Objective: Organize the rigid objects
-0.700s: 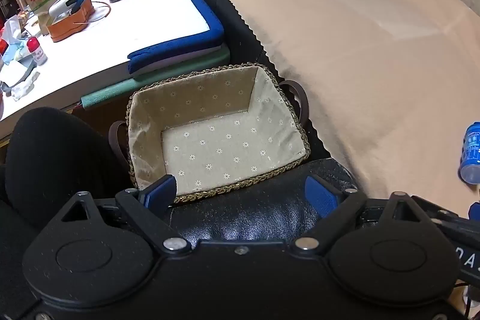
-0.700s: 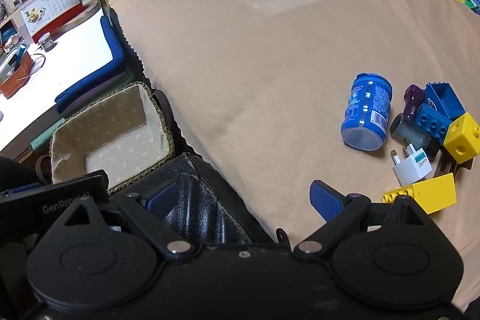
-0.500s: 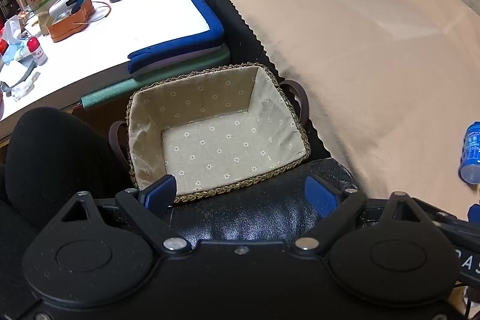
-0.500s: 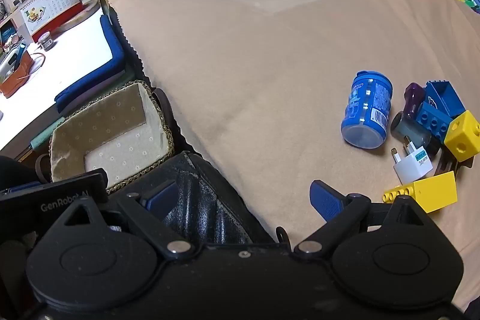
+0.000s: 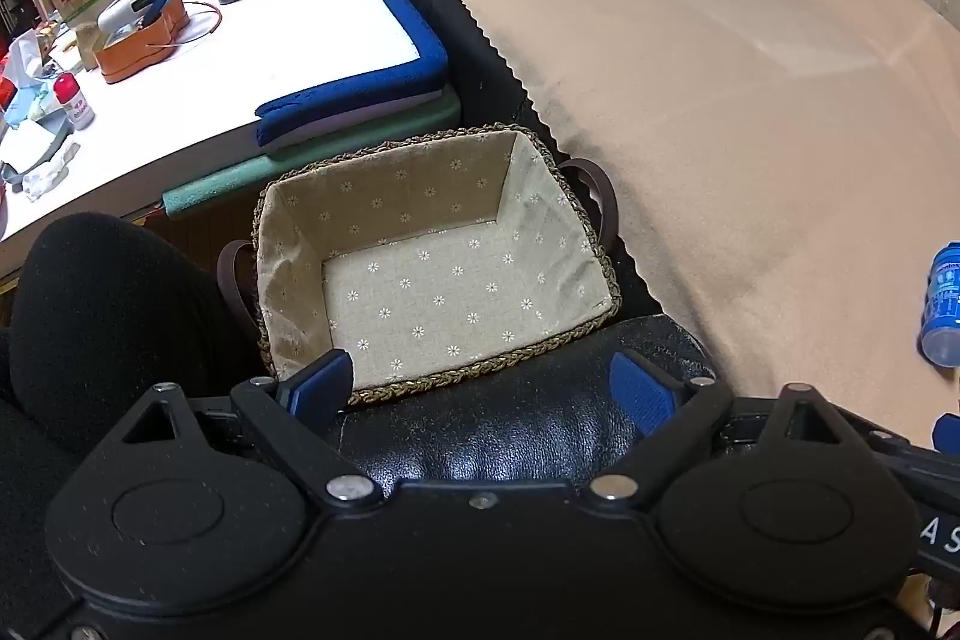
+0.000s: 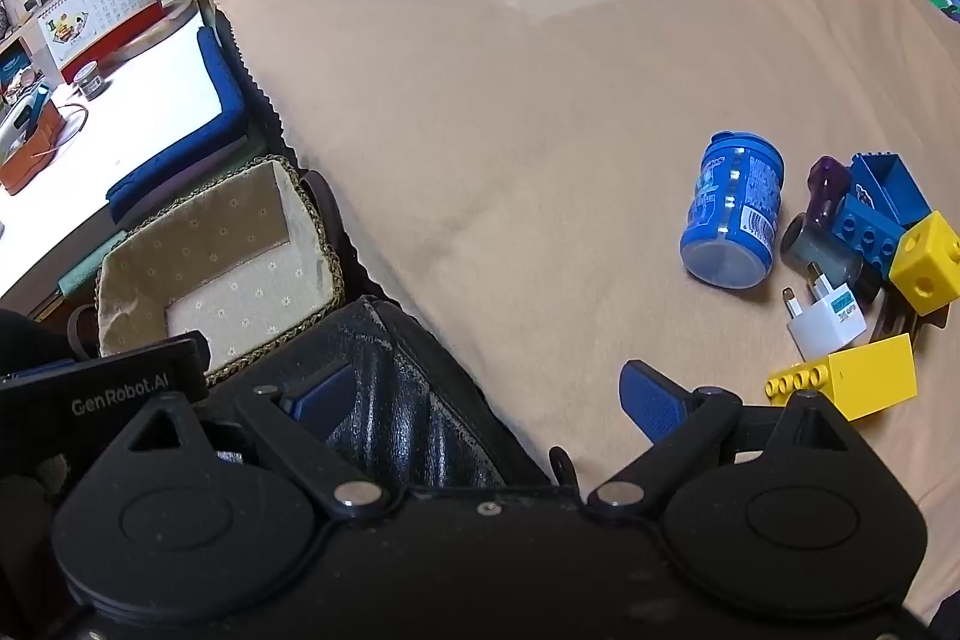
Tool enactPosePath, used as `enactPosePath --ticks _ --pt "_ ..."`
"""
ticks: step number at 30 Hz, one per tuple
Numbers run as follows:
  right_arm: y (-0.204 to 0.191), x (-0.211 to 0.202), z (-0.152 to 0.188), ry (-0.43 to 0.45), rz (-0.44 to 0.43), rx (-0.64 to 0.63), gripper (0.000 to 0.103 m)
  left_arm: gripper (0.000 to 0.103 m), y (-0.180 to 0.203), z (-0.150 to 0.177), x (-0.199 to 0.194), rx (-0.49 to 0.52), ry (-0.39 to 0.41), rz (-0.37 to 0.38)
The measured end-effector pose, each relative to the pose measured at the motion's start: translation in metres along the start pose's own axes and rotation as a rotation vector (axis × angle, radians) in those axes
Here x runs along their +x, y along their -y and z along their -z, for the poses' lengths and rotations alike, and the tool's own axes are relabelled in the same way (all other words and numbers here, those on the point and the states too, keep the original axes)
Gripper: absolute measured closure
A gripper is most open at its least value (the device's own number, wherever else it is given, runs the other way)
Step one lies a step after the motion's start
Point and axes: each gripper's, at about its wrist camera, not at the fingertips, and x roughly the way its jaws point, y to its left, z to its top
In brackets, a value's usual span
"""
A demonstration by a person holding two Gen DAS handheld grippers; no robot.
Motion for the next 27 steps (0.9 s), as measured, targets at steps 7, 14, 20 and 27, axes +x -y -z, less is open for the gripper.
enactPosePath --ticks 7,14,20,27 --pt "0.0010 0.0002 0.0000 -0.001 0.000 0.000 0.008 0.013 -0.0001 0.0004 -0.0007 0.001 0.000 -0.002" --pt "0.0010 0.0003 0.0004 -0.002 0.000 0.000 0.008 0.013 -0.0003 0.0002 -0.0008 0.001 -0.001 -0.001" --pt "0.0010 0.0009 0.0007 -0.003 -0.001 -0.001 0.008 0.013 0.0007 0.0011 0.0004 0.001 -0.002 -0.002" --pt "0.0005 0.0011 0.0013 -0.005 0.000 0.000 0.008 0.013 0.0006 0.0010 0.0004 0.001 -0.001 -0.002"
